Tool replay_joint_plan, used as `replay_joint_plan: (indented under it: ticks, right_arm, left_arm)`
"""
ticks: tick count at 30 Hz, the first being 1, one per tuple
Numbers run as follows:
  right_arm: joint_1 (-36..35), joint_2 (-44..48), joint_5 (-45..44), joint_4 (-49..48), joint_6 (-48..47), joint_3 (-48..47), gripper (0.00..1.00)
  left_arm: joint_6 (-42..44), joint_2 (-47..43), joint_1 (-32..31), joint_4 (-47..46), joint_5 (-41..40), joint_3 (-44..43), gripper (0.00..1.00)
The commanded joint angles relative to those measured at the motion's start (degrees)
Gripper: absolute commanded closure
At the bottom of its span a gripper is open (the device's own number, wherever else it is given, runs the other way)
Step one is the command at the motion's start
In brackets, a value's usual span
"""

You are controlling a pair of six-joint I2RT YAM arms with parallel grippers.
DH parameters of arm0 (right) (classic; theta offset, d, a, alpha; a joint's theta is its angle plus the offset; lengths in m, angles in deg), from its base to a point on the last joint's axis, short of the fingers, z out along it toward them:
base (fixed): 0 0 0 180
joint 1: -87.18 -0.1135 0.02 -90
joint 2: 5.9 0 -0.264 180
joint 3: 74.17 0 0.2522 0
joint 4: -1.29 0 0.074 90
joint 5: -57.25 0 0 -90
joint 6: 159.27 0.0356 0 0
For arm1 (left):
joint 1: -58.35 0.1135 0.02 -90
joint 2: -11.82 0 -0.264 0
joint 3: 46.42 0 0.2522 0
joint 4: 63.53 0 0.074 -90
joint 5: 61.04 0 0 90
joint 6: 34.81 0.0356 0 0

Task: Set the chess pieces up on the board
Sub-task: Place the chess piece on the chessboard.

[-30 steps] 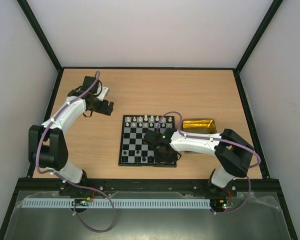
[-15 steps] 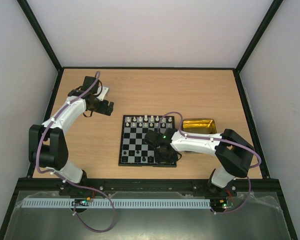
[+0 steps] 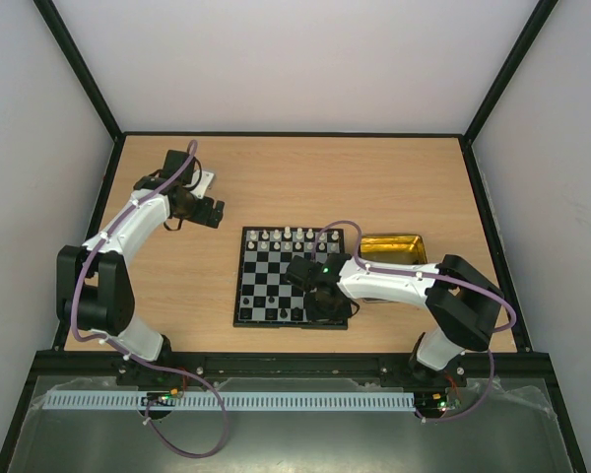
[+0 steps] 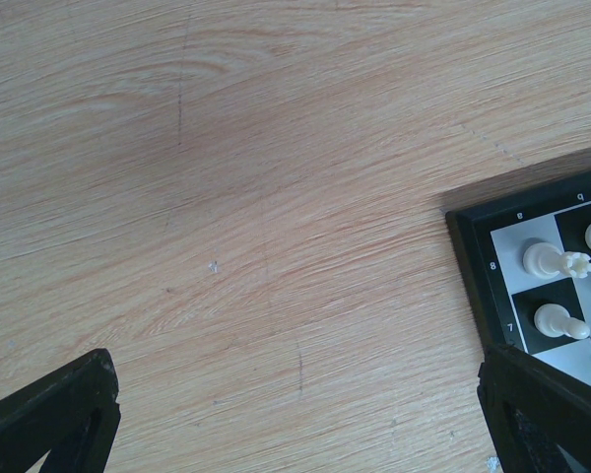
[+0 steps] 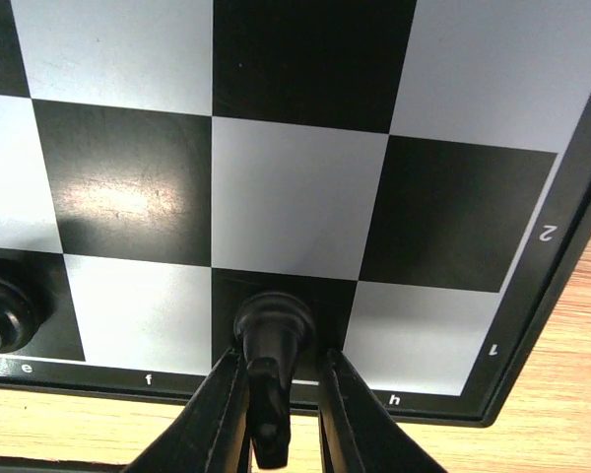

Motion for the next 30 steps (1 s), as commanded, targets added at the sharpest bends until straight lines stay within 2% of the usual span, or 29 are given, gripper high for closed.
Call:
replay_joint_plan:
  ticks: [1,5,13,30]
  right_arm:
    - [0.3,0.49,-0.47,0.7,0.17,0.22,0.82]
    - [0.26,0.68,-0.81,0.75,0.1,-0.26,0.82]
    - [0.25,0.86,-1.23,0.92,-0.15,-0.9,0.75]
    - [0.29,1.26,-3.42,1.96,-0.89,-2.74,0.75]
  left_arm:
    - [0.24,0.58,-0.21,0.33,-0.36,-0.88,0.01]
    - [0.24,0.59,-0.18,0.42,-0.28,-0.97,0.01]
    - [0.25,0.97,-0.21,0.59,-0.23,-1.45,0.01]
    - [0.29,1.61,-0.21,0.65,-0.23,-1.93,0.01]
